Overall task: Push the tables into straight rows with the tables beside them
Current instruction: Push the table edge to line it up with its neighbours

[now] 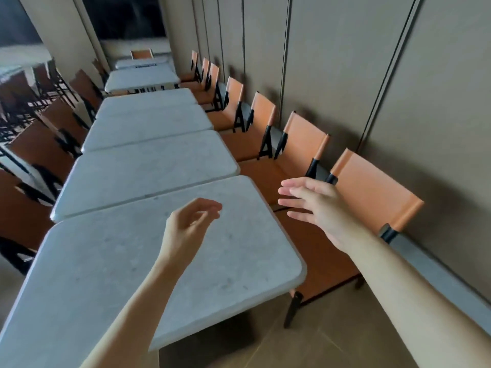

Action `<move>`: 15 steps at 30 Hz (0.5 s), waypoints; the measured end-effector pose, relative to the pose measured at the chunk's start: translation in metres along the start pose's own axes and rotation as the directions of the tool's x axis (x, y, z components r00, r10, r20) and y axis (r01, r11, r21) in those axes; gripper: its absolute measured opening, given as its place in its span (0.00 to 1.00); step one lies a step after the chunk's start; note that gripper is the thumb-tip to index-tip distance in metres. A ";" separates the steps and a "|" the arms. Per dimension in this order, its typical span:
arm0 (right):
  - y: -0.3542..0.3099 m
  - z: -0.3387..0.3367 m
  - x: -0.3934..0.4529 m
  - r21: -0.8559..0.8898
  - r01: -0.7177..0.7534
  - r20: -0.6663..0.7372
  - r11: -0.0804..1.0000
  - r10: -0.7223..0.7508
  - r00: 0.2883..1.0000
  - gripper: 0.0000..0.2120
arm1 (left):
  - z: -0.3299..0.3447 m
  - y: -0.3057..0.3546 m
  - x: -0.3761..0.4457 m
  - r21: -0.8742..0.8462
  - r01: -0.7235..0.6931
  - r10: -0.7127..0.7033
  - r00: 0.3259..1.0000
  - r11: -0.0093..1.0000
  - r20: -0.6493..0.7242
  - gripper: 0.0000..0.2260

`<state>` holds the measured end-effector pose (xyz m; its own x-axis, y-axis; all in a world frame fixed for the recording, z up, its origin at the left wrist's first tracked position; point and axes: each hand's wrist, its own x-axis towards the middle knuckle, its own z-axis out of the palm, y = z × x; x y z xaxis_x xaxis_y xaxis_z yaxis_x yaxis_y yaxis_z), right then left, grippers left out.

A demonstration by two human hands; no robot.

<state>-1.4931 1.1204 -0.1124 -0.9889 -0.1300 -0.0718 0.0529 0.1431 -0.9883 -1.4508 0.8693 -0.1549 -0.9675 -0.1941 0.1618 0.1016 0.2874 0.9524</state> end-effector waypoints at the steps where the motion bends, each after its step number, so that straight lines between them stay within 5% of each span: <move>1: -0.005 -0.011 0.013 -0.023 0.027 0.000 0.999 -0.027 1.000 0.10 | 0.012 0.007 0.015 -0.022 -0.009 0.009 1.000 1.000 -0.015 0.07; 8: -0.031 -0.120 0.084 -0.114 0.095 -0.052 0.989 -0.101 0.994 0.09 | 0.144 0.059 0.116 -0.133 -0.077 0.089 0.992 0.988 0.092 0.07; 15: -0.023 -0.284 0.116 -0.055 0.059 -0.255 0.997 -0.071 0.964 0.09 | 0.311 0.100 0.173 -0.141 -0.135 0.173 0.936 0.981 0.308 0.07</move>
<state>-1.6484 1.3803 -0.0593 -0.9928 0.1143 0.0355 -0.0133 0.1891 -0.9819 -1.6803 1.1566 -0.1120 -0.9588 0.1569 0.2367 0.2629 0.1755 0.9487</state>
